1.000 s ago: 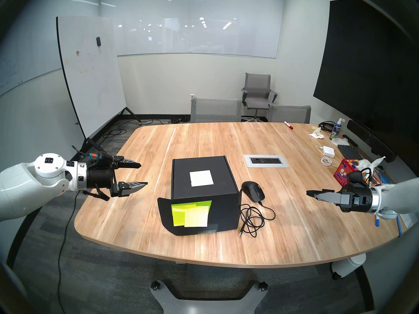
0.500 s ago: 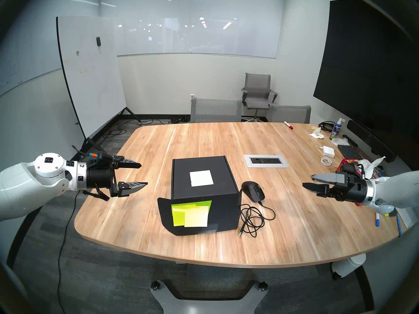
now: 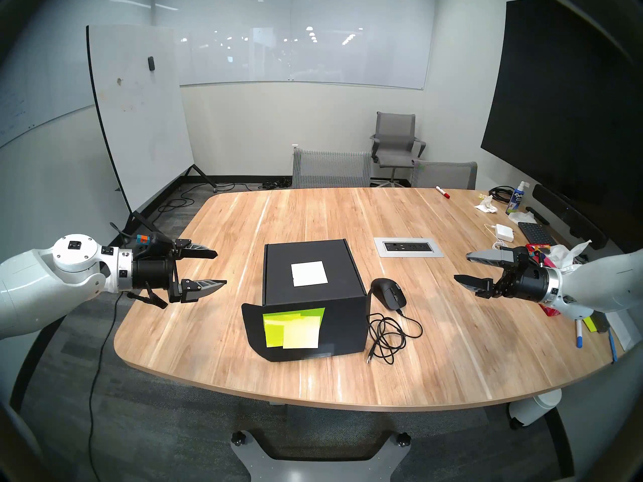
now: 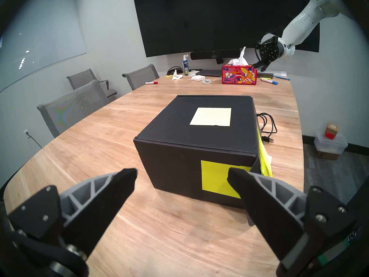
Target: Open the box and place the mouse inside
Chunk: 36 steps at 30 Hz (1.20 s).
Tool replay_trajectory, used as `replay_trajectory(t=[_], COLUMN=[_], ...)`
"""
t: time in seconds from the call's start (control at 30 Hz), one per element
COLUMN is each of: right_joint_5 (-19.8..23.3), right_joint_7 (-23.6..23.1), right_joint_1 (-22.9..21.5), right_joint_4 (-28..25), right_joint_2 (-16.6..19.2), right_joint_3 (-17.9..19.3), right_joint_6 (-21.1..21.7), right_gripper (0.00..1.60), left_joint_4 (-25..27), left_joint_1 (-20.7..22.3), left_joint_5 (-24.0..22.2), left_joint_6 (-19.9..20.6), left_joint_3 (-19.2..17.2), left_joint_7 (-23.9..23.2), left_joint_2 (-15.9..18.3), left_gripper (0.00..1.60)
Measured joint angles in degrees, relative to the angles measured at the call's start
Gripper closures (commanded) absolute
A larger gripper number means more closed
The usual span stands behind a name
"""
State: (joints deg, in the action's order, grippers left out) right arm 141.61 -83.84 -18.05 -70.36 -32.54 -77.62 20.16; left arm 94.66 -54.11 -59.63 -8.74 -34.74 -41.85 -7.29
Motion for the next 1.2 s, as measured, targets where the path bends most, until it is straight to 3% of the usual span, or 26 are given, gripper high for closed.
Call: replay_trajectory(t=[0.53, 1.2], right_joint_5=[0.91, -5.12], right_joint_7=[3.50, 8.28], right_joint_1=[11.69, 19.85], right_joint_4=[7.65, 11.23], right_joint_2=[-1.66, -0.09], right_joint_3=[11.92, 24.13], right_joint_6=[5.09, 9.76], right_gripper=[0.00, 0.00], left_joint_4=[-0.22, -0.34], left_joint_1=[0.10, 0.18], left_joint_5=[-0.26, -0.38], left_joint_6=[-0.30, -0.54], left_joint_3=[0.00, 0.05], left_joint_7=[-0.44, -0.46], left_joint_2=[0.00, -0.01], left_gripper=[0.00, 0.00])
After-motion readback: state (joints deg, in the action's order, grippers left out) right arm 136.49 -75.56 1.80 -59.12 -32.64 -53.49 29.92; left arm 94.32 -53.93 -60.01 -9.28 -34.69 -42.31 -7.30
